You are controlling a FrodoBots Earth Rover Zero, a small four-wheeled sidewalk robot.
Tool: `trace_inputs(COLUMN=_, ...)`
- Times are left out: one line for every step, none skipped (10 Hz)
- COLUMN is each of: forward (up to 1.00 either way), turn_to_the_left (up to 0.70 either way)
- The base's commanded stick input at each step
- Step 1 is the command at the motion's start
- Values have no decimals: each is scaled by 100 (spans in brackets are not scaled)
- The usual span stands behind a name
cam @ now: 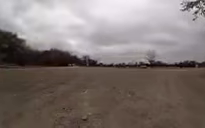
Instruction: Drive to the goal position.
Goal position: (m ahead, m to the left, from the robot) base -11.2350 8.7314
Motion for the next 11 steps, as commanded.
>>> trace_inputs(forward=0, turn_to_the_left=70)
trace_inputs(forward=0, turn_to_the_left=70)
trace_inputs(forward=0, turn_to_the_left=70)
trace_inputs(forward=0, turn_to_the_left=70)
trace_inputs(forward=0, turn_to_the_left=70)
trace_inputs(forward=0, turn_to_the_left=70)
trace_inputs(forward=0, turn_to_the_left=70)
trace_inputs(forward=0, turn_to_the_left=70)
trace_inputs(forward=0, turn_to_the_left=70)
trace_inputs(forward=0, turn_to_the_left=70)
trace_inputs(forward=0, turn_to_the_left=70)
